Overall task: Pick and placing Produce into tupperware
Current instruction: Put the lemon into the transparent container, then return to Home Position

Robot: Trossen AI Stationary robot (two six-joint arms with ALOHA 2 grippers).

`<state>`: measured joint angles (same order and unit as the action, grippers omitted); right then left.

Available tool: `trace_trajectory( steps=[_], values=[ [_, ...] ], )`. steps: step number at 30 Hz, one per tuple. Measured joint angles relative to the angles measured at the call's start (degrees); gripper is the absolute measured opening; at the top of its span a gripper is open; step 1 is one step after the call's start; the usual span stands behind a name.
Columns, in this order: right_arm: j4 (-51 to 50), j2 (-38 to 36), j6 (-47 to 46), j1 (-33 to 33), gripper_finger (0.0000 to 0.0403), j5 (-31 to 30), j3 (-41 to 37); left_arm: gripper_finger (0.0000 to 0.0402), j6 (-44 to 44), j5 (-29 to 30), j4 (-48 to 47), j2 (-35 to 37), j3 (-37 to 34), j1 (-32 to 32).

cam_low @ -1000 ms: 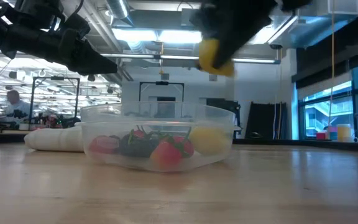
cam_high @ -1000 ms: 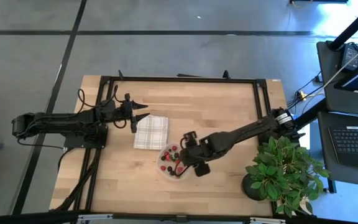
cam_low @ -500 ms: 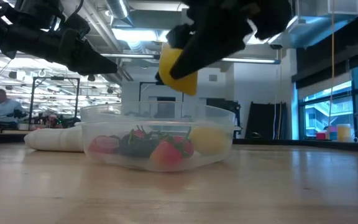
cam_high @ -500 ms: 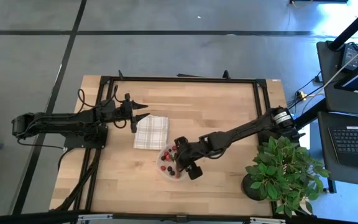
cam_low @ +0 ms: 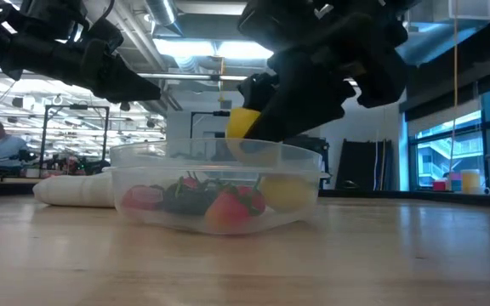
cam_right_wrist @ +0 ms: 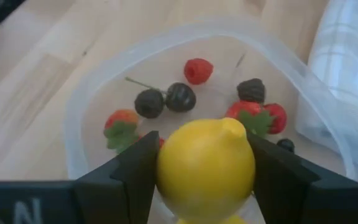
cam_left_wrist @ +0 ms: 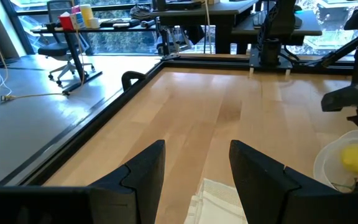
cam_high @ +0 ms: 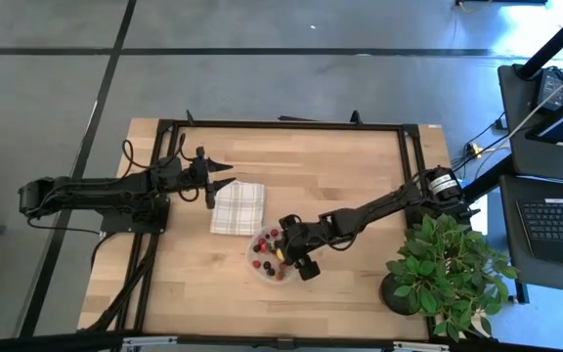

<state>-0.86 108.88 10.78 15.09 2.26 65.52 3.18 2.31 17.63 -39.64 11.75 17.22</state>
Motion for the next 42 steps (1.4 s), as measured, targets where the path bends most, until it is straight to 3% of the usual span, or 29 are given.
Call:
trace_trajectory(
  steps=[5,13,21,32,36,42],
  values=[
    [-0.09,0.0,0.07,0.02,0.0218,0.59,-0.07,0.0173,0.0,0.0,0.0,0.0,0.0,-0.01],
    [-0.13,0.0,0.22,0.0,0.026,0.53,-0.07,0.0173,0.0,0.0,0.0,0.0,0.0,0.01],
    [-1.48,-1.91,0.06,-0.12,0.0261,0.38,1.67,0.0173,0.0,0.0,0.0,0.0,0.0,0.01],
    [-18.12,-23.5,0.42,-7.38,0.0254,-2.75,1.75,0.0173,-1.26,0.02,2.89,2.27,0.0,0.01],
    [-16.53,-32.58,1.47,-11.03,0.0254,-2.62,-5.9,0.0173,-1.12,1.06,1.37,4.69,0.0,0.01],
    [0.69,-48.36,1.56,-16.97,0.0254,-2.56,-25.38,0.0173,-4.18,8.22,0.04,8.57,-2.87,0.34]
  ],
)
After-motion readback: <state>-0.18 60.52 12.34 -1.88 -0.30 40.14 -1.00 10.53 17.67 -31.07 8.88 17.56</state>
